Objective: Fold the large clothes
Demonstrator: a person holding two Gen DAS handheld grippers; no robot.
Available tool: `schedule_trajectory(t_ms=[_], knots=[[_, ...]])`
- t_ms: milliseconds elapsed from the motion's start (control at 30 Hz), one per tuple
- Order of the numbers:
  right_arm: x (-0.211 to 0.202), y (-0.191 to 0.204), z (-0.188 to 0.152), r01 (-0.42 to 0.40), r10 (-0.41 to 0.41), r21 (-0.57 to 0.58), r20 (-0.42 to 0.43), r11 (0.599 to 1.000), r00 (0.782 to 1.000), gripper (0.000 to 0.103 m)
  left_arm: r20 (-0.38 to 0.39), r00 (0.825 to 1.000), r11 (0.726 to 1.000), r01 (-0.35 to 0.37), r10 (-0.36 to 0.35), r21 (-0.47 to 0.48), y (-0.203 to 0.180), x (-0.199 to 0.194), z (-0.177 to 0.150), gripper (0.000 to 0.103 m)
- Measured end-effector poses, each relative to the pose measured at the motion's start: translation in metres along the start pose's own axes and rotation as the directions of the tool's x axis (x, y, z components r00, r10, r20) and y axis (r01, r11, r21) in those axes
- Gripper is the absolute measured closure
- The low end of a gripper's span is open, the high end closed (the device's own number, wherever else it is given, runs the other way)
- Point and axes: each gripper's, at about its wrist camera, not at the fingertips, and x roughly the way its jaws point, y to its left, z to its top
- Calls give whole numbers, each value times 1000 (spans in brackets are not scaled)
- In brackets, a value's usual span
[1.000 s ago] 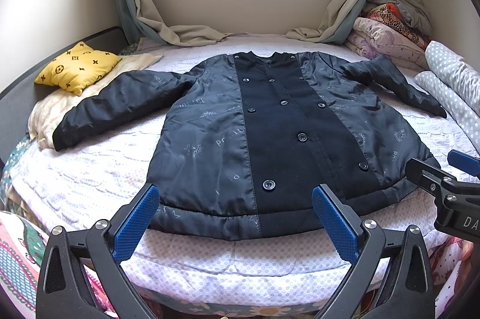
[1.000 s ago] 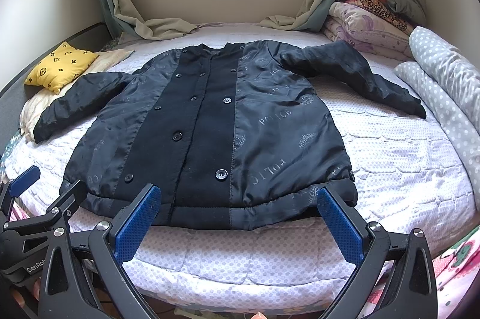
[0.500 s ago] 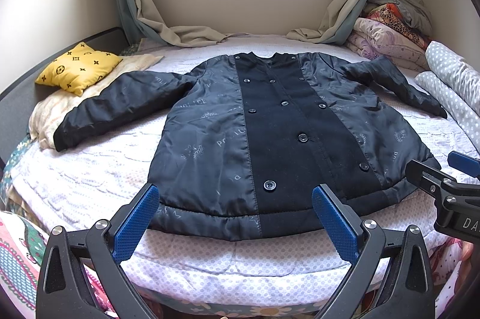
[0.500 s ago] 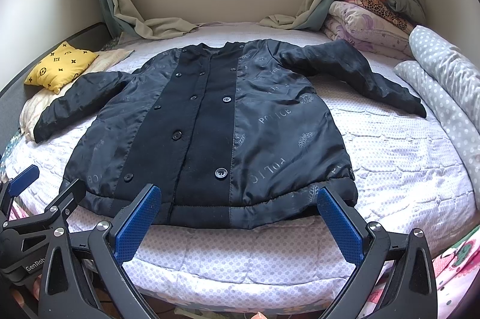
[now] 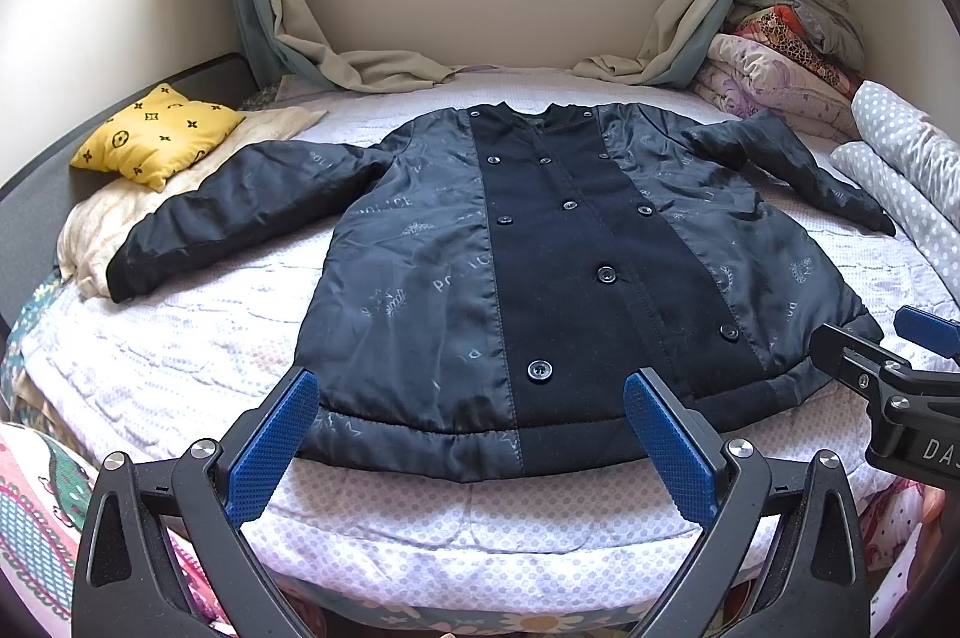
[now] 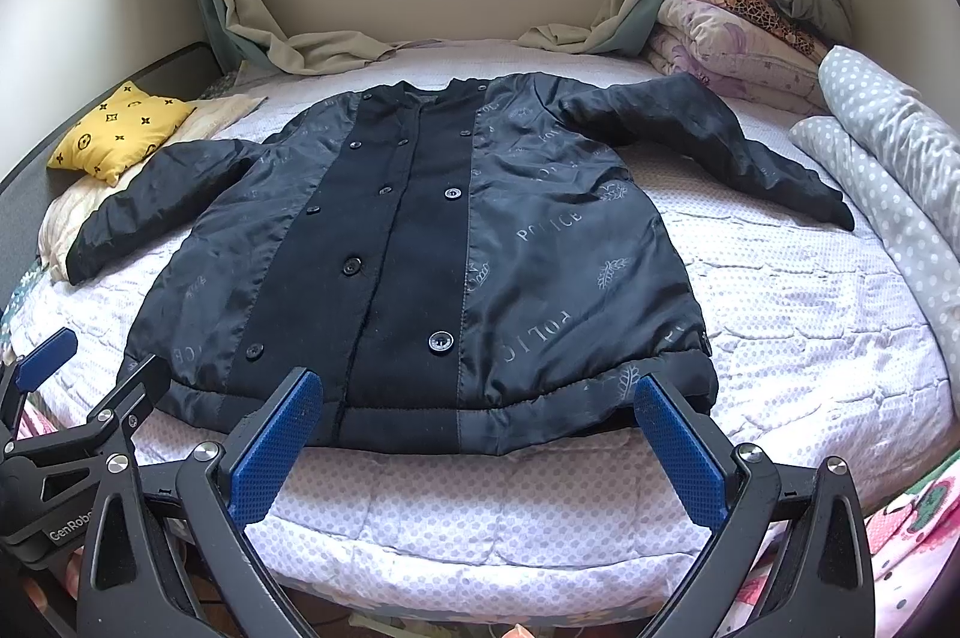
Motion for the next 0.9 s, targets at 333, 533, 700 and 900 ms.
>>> schedule_trajectory(t_ms=[333, 533, 700, 900], knots=[[2, -2, 0, -12, 12, 0, -12, 1000, 1000, 0, -12, 999, 999, -40, 40, -25, 11, 3, 4, 0], [2, -4, 9, -43, 43, 5, -25, 999, 999, 0, -24, 998, 996, -57, 55, -75, 31, 4, 22, 0], [-5, -4, 29, -50, 50, -6, 1, 999, 999, 0, -10, 997, 990, -74, 74, -116, 53, 6, 45, 0], [0, -4, 59, -35, 36, -41, 26, 999, 999, 0, 20, 992, 984, -119, 123, -135, 78, 13, 78, 0]])
